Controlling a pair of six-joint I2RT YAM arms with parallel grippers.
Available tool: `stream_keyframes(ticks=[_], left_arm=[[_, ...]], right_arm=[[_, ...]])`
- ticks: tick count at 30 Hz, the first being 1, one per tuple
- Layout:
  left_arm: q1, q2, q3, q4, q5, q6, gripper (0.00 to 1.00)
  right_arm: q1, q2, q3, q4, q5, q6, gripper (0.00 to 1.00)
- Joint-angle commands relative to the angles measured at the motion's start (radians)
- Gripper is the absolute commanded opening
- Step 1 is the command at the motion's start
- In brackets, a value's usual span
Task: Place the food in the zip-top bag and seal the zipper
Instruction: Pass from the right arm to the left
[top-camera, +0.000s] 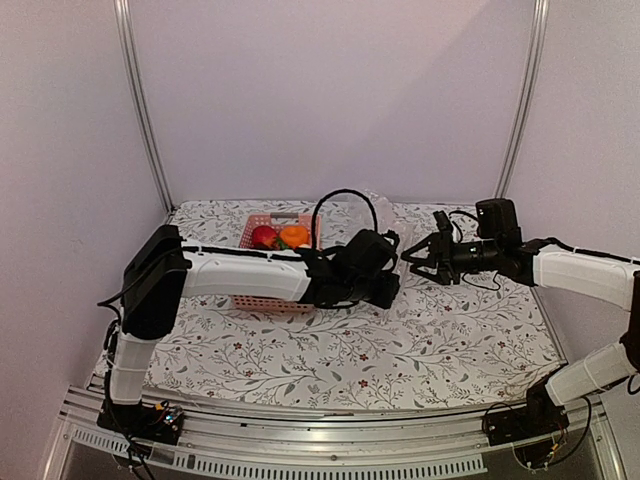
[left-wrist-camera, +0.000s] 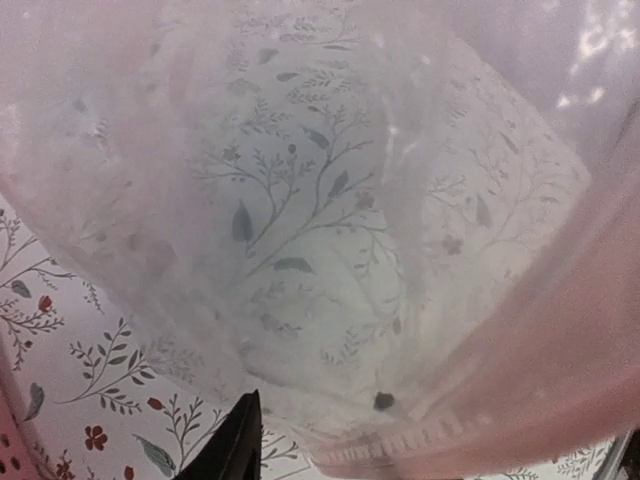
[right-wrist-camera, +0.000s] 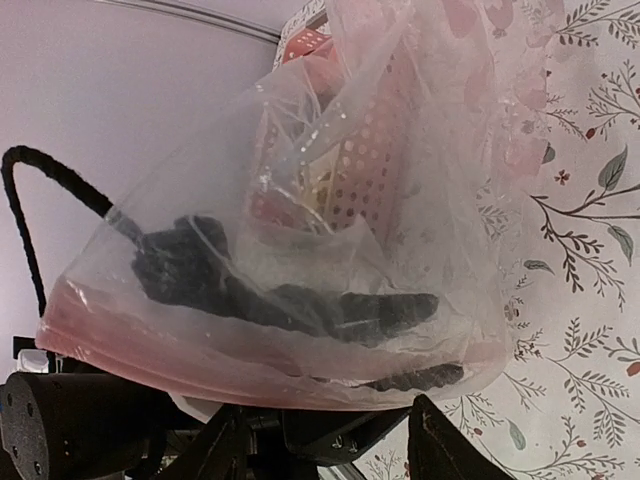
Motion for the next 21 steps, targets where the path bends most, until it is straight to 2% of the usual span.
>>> stream_keyframes(ticks=[1,6,8,12,21], left_arm=[[0.009,0.028,0.07,-0.036,-0.058,0.012,0.29],[0.016,-0.013,0.075,-0.015,-0.026,0.017,0.05],[0.018,-0.035,0.082,-0.014,-0.02,0.022,0.01],[0.023,-0.073,0.093,-0.016,0.019,0.033,0.0],[0.044,-0.121,0.146,-0.051,0.071,0.008,0.0]], right_arm=[[0.008,-0.013,0.039,-0.072,0.031,-0.033,0.53],[0.01,-0.031,0.163,-0.297,0.241,-0.158,0.53],[0.012,-0.03,0.206,-0.371,0.309,-0.208,0.53],[0.049,-0.02,0.277,-0.425,0.38,-0.299,0.52],[0.235,0.024,0.383,-0.488,0.583,-0.364,0.52]])
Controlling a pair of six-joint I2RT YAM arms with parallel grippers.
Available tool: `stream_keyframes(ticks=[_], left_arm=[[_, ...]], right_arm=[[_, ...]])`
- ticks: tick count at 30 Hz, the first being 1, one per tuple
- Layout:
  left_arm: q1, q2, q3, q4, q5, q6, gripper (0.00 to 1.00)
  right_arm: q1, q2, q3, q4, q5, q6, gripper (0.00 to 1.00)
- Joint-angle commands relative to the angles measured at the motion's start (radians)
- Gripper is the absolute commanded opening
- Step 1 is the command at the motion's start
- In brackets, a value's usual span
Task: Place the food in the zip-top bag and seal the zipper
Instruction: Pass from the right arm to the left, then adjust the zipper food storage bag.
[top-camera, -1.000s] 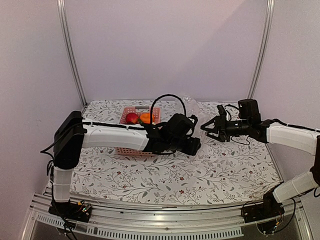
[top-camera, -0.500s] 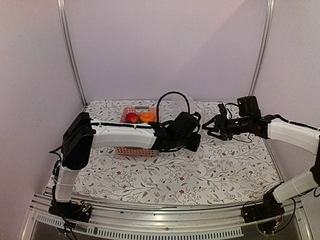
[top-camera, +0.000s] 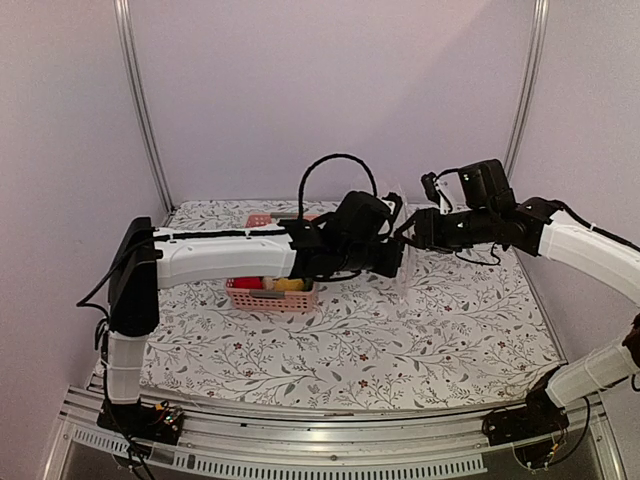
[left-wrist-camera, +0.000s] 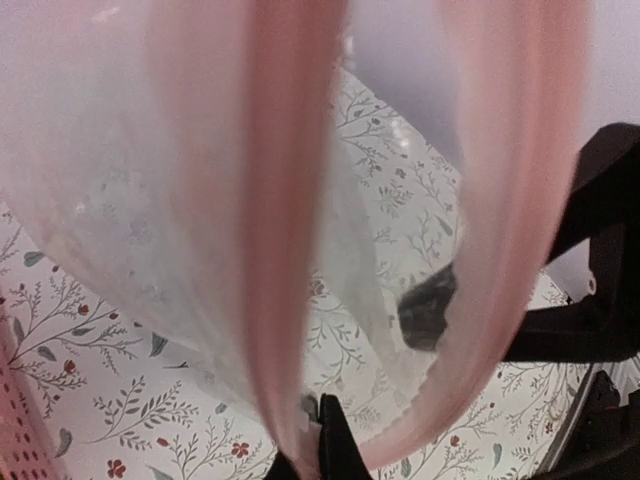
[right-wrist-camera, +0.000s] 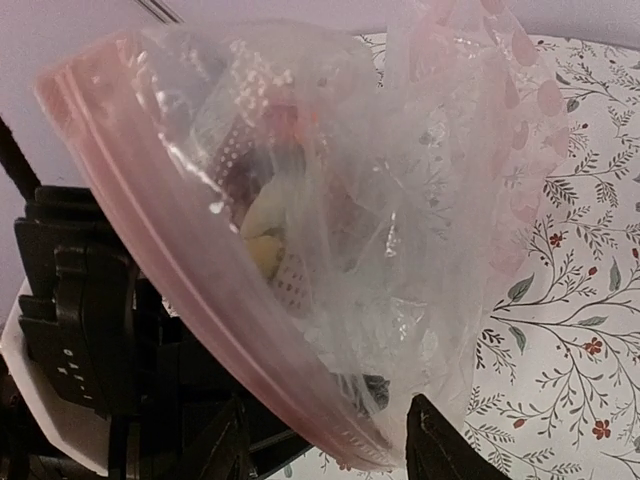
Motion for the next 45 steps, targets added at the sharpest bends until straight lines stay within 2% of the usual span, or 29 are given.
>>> stream_keyframes(ticks=[1,5,10,14,17,21,26,29,31,32,35,37,42,45], left_arm=[[0.02,-0.061,0.037,-0.023,0.037,-0.007,0.0],[0.022,-0.08,0.03,-0.025,0.047,-0.008,0.0],[0.026,-0.088,0.016,-0.03,0.066,-0.015,0.0],[0.038,-0.089,0.01,-0.04,0.071,-0.045,0.0],[0.057,-0.094,0.014,-0.067,0.055,-0.082,0.0],[0.072,-0.119,0.005,-0.04,0.104,-0.079,0.0],[0.072,-0.153,-0.012,0.071,0.271,-0.01,0.0],[0.072,-0.15,0.0,0.083,0.341,0.002,0.01],[0.072,-0.146,0.014,0.062,0.349,0.011,0.06],[0.073,-0.145,0.023,0.042,0.344,0.017,0.13],[0.073,-0.165,0.024,0.007,0.3,0.046,0.44],[0.076,-0.191,0.012,-0.005,0.26,0.065,0.55],[0.086,-0.252,0.005,-0.095,0.221,0.109,0.68],[0.102,-0.282,0.003,-0.204,0.135,0.094,0.69]], right_arm=[[0.072,0.04,0.052,-0.089,0.185,-0.048,0.5],[0.084,0.042,0.085,-0.138,0.397,0.009,0.44],[0.084,0.031,0.105,-0.169,0.501,0.015,0.34],[0.084,0.035,0.103,-0.175,0.517,0.01,0.19],[0.084,0.026,0.092,-0.187,0.576,0.02,0.01],[0.082,-0.007,0.085,-0.189,0.652,0.022,0.0],[0.06,-0.004,0.089,-0.19,0.677,0.007,0.0],[0.041,0.005,0.104,-0.19,0.672,0.008,0.0],[0.031,0.007,0.124,-0.19,0.67,0.002,0.0],[0.029,0.006,0.139,-0.192,0.664,-0.002,0.0],[0.025,0.0,0.183,-0.204,0.664,-0.02,0.0],[0.017,0.003,0.218,-0.224,0.673,-0.037,0.0],[-0.056,0.022,0.293,-0.267,0.752,-0.132,0.0],[-0.113,0.039,0.364,-0.3,0.835,-0.206,0.0]])
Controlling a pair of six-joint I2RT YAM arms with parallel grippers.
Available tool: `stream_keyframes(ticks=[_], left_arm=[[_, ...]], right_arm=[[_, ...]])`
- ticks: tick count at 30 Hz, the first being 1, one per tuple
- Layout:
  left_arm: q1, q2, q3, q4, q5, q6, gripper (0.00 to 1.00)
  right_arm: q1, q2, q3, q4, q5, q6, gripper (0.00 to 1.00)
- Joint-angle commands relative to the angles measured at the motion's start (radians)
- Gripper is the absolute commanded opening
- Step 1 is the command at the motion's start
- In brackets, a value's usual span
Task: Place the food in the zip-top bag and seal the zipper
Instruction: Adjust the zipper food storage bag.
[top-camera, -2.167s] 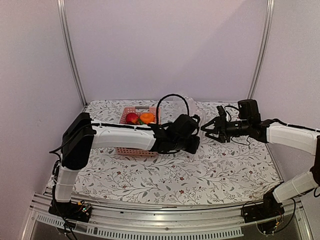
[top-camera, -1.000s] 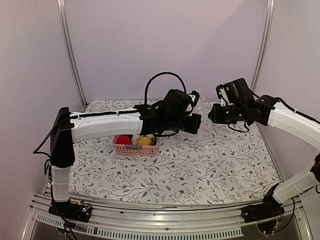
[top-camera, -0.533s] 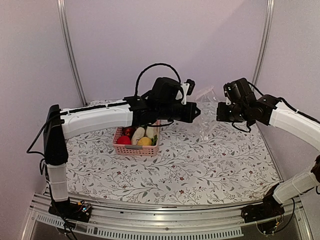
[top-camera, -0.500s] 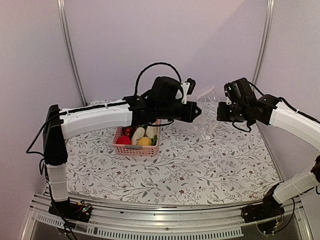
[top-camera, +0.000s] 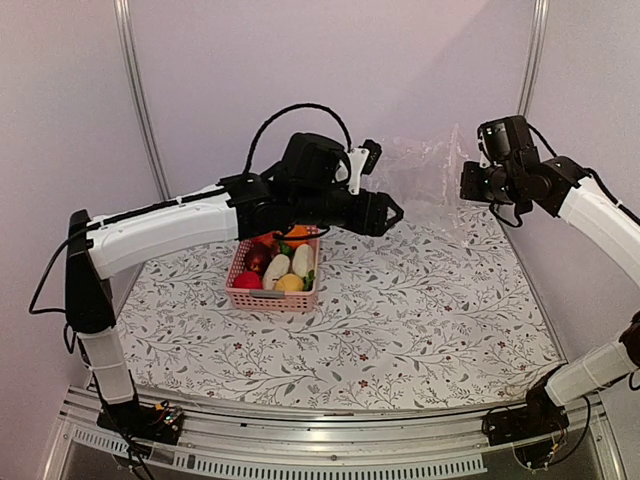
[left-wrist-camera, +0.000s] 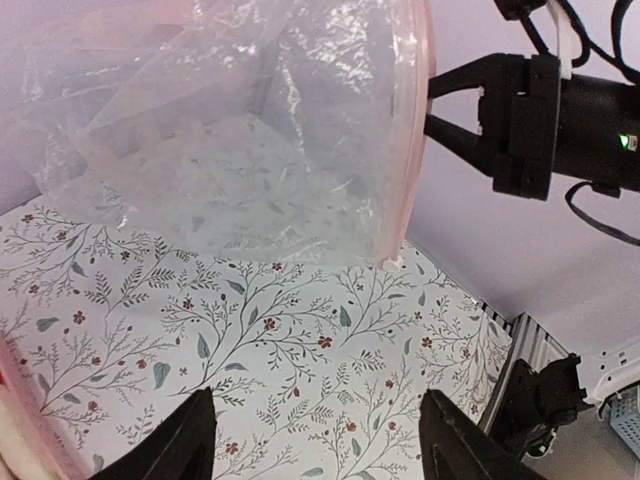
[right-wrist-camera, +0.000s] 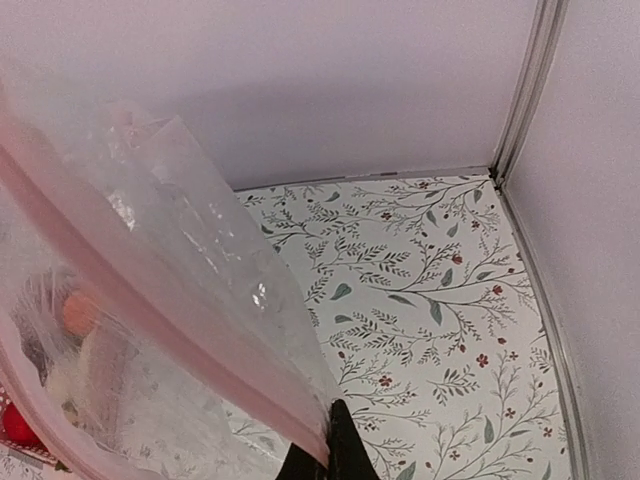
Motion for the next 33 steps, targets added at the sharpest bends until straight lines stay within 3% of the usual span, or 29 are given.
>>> stream_keyframes(ticks=[1,4,7,10,12,17,21,33], left_arm=[[0.038,-0.085,-0.009,-0.182,-0.123,0.01,0.69],[0.077,-0.128,-0.061,-0.263,-0.158,-0.026,0.7],[0.129,-0.18,-0.133,-0.319,-0.168,-0.064,0.7],[0.18,-0.205,-0.184,-0.382,-0.168,-0.099,0.78],[0.205,-0.209,-0.199,-0.417,-0.159,-0.11,0.86],[0.25,-0.18,-0.193,-0.494,-0.104,-0.111,0.87],[0.261,-0.161,-0.189,-0.523,-0.078,-0.116,0.84],[0.282,-0.08,-0.203,-0.576,-0.009,-0.117,0.84]], right_arm=[[-0.077,0.031,0.107,-0.064,0.163,-0.13,0.0],[-0.082,0.05,0.145,-0.056,0.225,-0.205,0.0],[-0.079,0.072,0.143,-0.043,0.157,-0.234,0.0],[-0.072,0.111,0.114,-0.047,-0.032,-0.204,0.0],[-0.049,0.145,0.07,-0.023,-0.243,-0.183,0.0],[-0.011,0.271,0.013,-0.013,-0.572,-0.124,0.0],[0.004,0.361,0.036,-0.032,-0.593,-0.104,0.0],[0.012,0.4,0.069,-0.011,-0.644,-0.134,0.0]])
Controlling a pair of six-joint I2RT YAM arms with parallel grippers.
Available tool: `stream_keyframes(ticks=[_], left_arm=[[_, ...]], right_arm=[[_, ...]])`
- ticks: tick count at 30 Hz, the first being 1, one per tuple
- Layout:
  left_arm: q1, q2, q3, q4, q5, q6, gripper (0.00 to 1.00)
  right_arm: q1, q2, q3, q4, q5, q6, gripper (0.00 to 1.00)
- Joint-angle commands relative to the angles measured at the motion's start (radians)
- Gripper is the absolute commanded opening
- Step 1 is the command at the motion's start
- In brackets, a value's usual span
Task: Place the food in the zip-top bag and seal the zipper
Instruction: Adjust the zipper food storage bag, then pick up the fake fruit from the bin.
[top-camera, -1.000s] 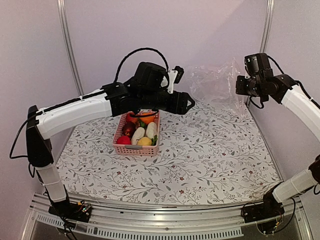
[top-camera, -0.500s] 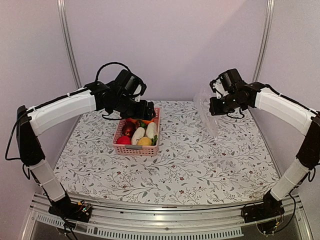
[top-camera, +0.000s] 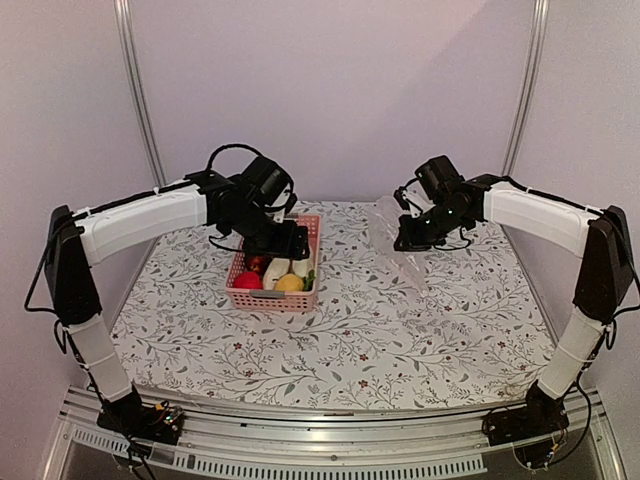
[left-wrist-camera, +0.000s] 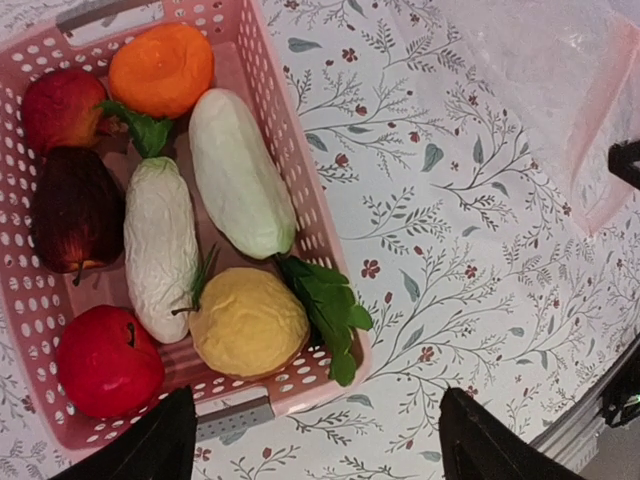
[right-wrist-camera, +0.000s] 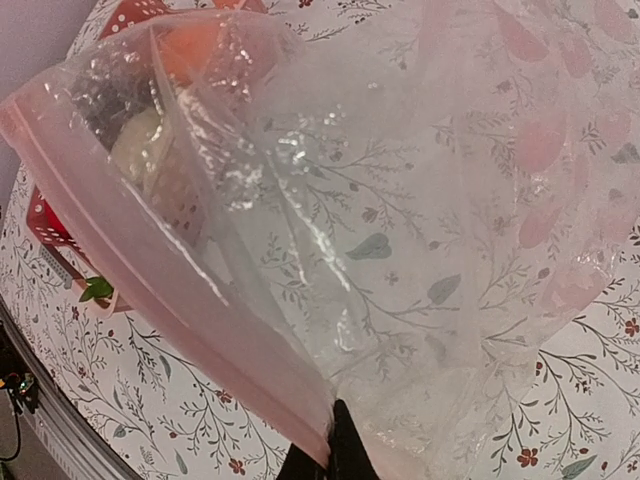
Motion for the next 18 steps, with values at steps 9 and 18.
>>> stream_keyframes(ticks=[9,18], left_arm=[[0.052,0.149,0.039,-0.111,0.055,0.006,0.8],[0.075,0.251,0.101,-0.13,0.097,0.005,0.81]], right_arm=[[0.004,0.019,0.033,0.008,-0.041,-0.014,0.0],[0.004,0.015,0.039,0.003,-0.038,-0.018,0.0]])
